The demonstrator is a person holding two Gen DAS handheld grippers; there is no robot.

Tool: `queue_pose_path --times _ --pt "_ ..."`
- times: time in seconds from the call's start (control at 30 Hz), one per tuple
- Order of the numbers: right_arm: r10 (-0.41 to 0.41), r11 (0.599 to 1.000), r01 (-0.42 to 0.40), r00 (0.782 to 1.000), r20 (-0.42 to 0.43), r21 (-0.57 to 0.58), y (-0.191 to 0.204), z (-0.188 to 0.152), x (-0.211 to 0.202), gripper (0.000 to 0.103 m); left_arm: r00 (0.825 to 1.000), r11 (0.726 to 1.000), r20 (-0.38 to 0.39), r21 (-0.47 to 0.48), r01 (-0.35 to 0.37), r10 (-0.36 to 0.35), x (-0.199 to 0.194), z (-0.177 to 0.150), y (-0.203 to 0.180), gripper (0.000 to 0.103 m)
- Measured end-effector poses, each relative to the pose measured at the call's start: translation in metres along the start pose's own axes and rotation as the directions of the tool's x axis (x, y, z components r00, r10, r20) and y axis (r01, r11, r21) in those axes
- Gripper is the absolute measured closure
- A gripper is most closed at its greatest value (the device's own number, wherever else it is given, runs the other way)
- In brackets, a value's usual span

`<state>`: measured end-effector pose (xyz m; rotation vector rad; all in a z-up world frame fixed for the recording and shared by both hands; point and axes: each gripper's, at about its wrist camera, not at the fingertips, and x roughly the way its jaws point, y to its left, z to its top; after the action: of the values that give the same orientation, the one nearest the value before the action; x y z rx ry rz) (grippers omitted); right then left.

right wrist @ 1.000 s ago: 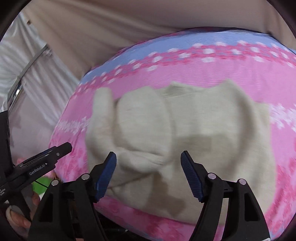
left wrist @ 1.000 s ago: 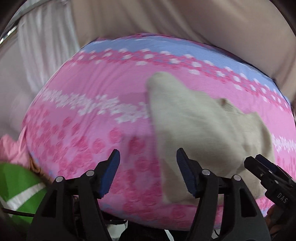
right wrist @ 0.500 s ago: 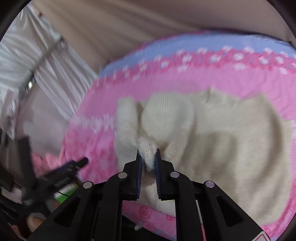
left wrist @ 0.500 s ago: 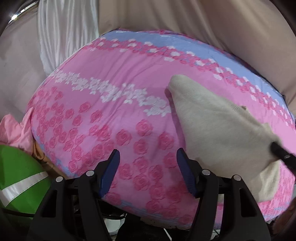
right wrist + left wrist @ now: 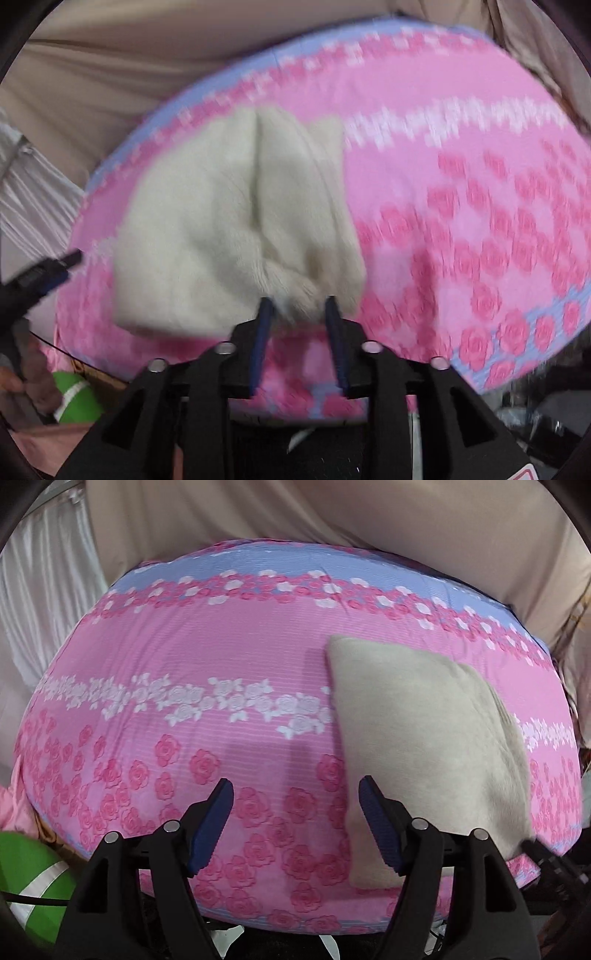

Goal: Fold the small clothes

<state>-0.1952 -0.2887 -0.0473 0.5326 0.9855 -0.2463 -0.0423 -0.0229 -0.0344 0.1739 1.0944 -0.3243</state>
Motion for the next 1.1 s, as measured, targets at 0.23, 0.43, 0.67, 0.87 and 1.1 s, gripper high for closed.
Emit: queue_pose_path --times 0.23,0.43,0.67,0.87,1.1 --pt "0.181 0.983 -0.179 0.983 -0.033 0.048 0.007 0.063 0.045 0.046 1.0 0.998 -0.001 0.056 0.025 -0.025 -0.002 -0.004 -0.026 0.034" --pt "0.285 0.954 -0.272 0.953 -0.103 0.124 0.018 0.072 0.089 0.091 1.0 1.0 0.002 0.03 0.003 -0.003 -0.006 -0.007 -0.015 0.033" --pt "0.1 0.988 -0.081 0.984 0.149 -0.134 0.031 0.069 -0.015 0.088 0.999 0.996 -0.012 -0.077 -0.034 0.033 -0.006 -0.009 0.026 0.032" --pt "0.053 0.998 -0.052 0.997 -0.05 0.026 -0.019 0.042 0.049 0.08 0.988 0.993 -0.096 -0.008 0.12 -0.12 -0.002 -0.022 0.019 0.032" --pt "0.089 0.988 -0.08 0.994 -0.061 0.133 -0.039 0.013 0.008 0.046 0.966 0.957 -0.207 0.211 0.198 -0.155 0.011 -0.051 -0.028 0.03"
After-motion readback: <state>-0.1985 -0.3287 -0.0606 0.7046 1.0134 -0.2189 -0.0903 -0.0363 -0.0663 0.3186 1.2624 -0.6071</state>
